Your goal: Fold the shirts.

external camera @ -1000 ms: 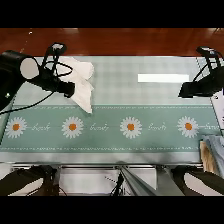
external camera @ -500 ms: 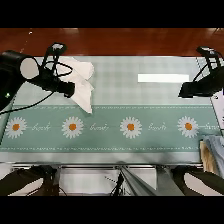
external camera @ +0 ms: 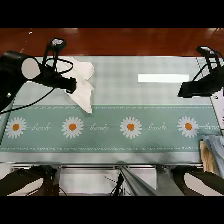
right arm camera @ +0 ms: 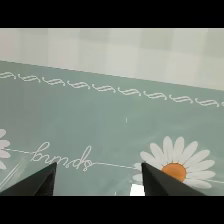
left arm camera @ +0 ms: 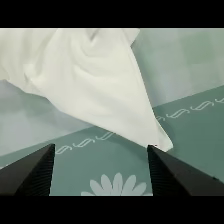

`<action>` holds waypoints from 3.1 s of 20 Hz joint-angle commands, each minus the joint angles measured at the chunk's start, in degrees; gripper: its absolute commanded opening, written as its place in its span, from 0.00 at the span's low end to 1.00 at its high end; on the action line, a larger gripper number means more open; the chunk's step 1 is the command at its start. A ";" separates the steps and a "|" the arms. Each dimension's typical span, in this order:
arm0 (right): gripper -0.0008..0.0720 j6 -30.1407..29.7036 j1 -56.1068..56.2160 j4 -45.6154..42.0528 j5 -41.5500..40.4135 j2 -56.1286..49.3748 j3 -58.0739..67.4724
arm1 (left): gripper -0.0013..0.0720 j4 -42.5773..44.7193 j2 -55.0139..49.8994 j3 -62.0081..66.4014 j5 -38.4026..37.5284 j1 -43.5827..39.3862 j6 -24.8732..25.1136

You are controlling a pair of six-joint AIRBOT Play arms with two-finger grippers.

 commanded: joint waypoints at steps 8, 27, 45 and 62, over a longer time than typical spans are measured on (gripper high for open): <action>0.82 -1.03 0.04 -2.86 -6.19 -0.02 -0.02 | 1.00 4.33 -9.44 0.00 23.41 12.79 -3.56; 0.82 1.14 0.04 -2.73 -5.97 -0.02 -0.02 | 0.05 2.34 -25.90 4.66 23.15 13.88 -7.82; 0.62 1.11 0.04 -8.39 -0.57 24.65 0.00 | 0.05 2.34 23.89 36.92 17.77 -12.72 -3.13; 0.62 1.11 0.04 -13.46 -2.75 27.36 -0.02 | 0.05 -12.87 5.55 36.63 9.27 -31.87 -5.38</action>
